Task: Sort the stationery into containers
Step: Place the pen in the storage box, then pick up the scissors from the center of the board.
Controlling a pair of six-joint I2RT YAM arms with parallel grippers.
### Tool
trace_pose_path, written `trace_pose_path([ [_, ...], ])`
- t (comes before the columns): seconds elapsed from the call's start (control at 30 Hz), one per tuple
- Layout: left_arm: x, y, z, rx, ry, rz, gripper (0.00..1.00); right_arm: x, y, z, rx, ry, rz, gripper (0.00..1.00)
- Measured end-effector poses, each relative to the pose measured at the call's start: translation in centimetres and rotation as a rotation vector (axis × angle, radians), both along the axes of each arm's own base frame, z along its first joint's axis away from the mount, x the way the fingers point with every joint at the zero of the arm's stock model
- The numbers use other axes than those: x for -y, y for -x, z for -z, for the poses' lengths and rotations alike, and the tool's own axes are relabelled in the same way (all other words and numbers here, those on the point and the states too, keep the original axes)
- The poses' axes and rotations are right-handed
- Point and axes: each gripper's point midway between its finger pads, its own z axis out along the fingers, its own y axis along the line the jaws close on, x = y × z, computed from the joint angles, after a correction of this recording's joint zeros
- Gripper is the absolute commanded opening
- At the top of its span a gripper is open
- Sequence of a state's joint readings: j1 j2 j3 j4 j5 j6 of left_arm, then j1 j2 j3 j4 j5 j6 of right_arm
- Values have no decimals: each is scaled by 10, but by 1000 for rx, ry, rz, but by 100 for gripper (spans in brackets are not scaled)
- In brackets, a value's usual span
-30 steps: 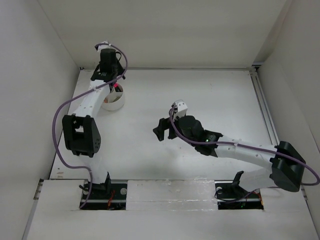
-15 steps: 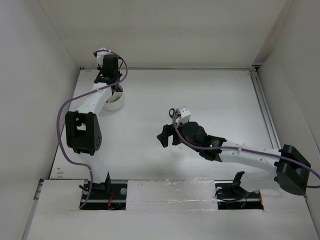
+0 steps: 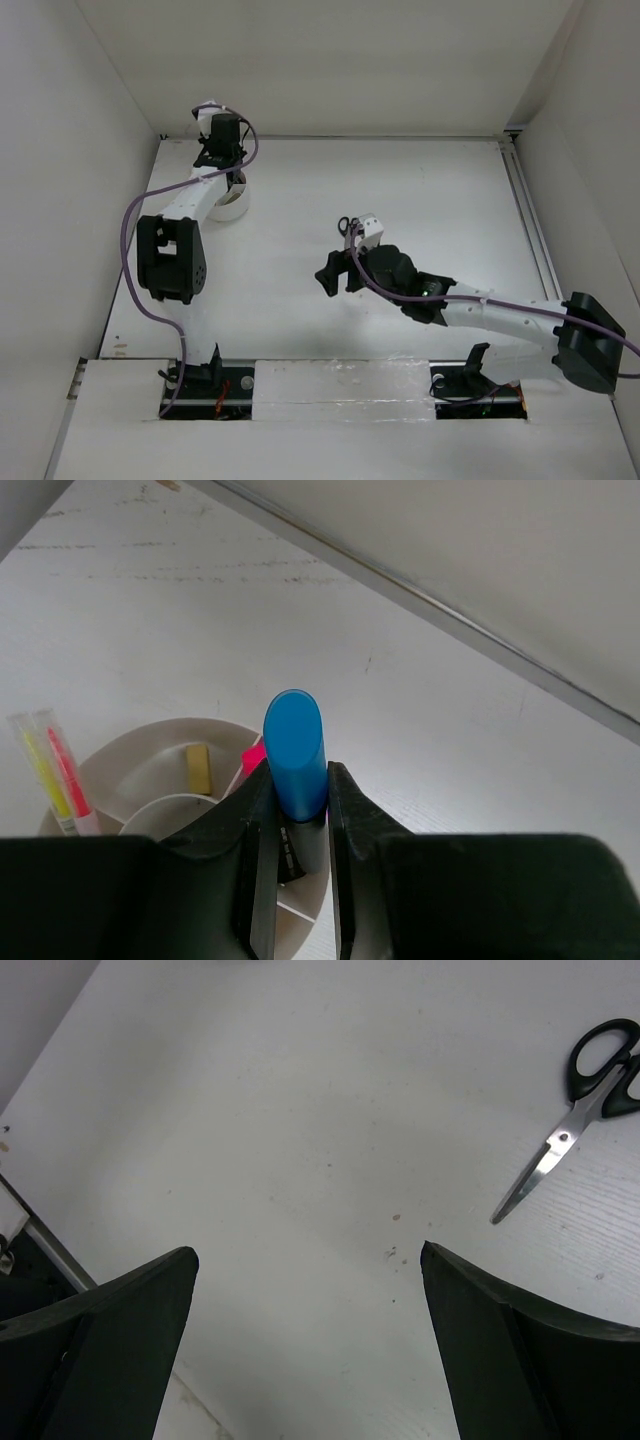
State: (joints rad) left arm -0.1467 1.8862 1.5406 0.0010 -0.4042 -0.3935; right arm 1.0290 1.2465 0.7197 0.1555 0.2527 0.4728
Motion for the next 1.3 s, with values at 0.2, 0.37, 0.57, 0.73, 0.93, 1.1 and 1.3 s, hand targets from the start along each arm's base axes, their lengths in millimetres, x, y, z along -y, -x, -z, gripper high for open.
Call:
trace_pose_path([
  [0.2,1,-1,21,-40,-3,4,0,4,4,-11,12,-32,-5,99],
  [0.37,1,-1,31,-59,-6,3,0,6,5,-17,19,-48,-5,99],
  [0.57,0,3,40,-81,-11,2,27,7,6,-18,14,-53,-3,99],
  [0.73,1,3,39,-78,-9,-1,65,9,9,-14,6,-46,-3,99],
  [0.93,3,9,28,-77,4,13,100,11,11,-10,0,-38,-1,99],
  [1.1,13,22,-37,8,49,71,100,10,2,0,-25,2,55,99],
  [1.3,26,57,-173,266,113,180,100,3,-29,22,-113,122,180,99],
])
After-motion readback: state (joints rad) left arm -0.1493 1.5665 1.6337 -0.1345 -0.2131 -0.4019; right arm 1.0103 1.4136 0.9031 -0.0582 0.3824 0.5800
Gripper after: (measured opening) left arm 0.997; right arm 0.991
